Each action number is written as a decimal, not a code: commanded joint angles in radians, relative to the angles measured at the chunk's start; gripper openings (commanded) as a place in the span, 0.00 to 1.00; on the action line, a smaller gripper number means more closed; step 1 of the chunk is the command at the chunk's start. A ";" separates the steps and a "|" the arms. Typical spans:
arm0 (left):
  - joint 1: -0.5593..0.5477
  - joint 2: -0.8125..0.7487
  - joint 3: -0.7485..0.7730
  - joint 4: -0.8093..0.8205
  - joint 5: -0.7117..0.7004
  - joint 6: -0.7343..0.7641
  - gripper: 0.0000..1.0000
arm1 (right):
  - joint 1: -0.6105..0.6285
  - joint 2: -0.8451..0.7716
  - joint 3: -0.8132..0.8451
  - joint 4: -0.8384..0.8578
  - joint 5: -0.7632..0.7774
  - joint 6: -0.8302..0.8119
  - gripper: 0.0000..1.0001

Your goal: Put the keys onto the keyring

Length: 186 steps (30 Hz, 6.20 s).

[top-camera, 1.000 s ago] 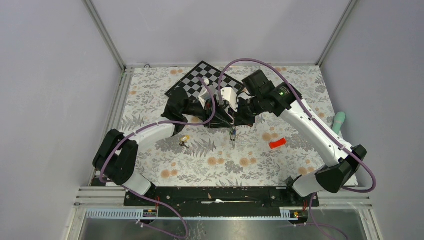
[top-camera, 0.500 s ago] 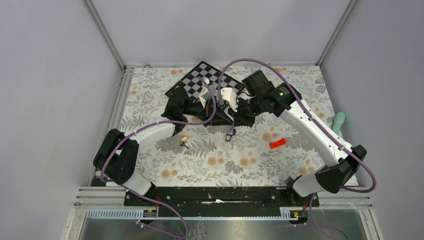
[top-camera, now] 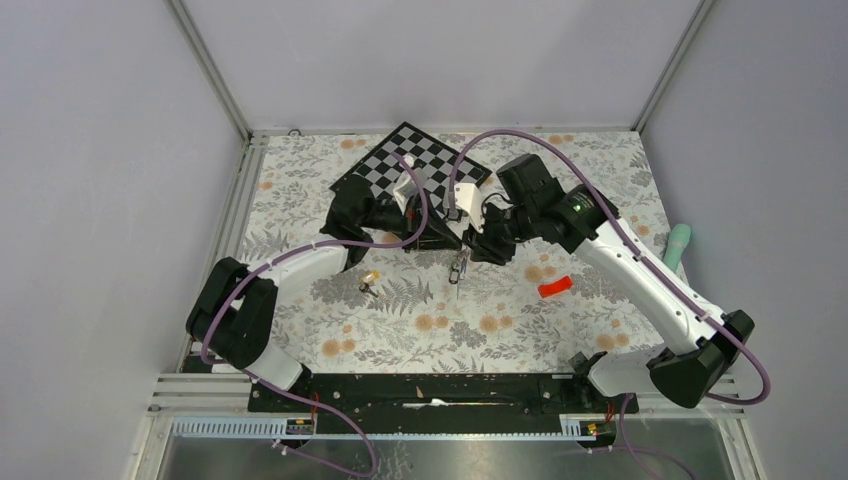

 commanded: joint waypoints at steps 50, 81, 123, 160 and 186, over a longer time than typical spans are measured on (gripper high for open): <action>-0.015 -0.014 -0.079 0.542 0.057 -0.349 0.00 | 0.003 -0.020 -0.061 0.127 -0.214 -0.009 0.05; -0.015 -0.011 -0.086 0.559 0.027 -0.371 0.00 | -0.015 -0.080 -0.030 0.118 -0.242 -0.011 0.38; 0.024 -0.085 0.066 -0.486 0.000 0.420 0.46 | 0.034 0.077 0.129 -0.152 -0.017 -0.029 0.00; -0.029 -0.053 -0.017 -0.103 0.011 0.136 0.33 | 0.067 0.132 0.155 -0.147 0.043 -0.017 0.00; -0.038 -0.050 -0.016 -0.106 0.027 0.133 0.00 | 0.067 0.090 0.099 -0.079 0.070 0.001 0.01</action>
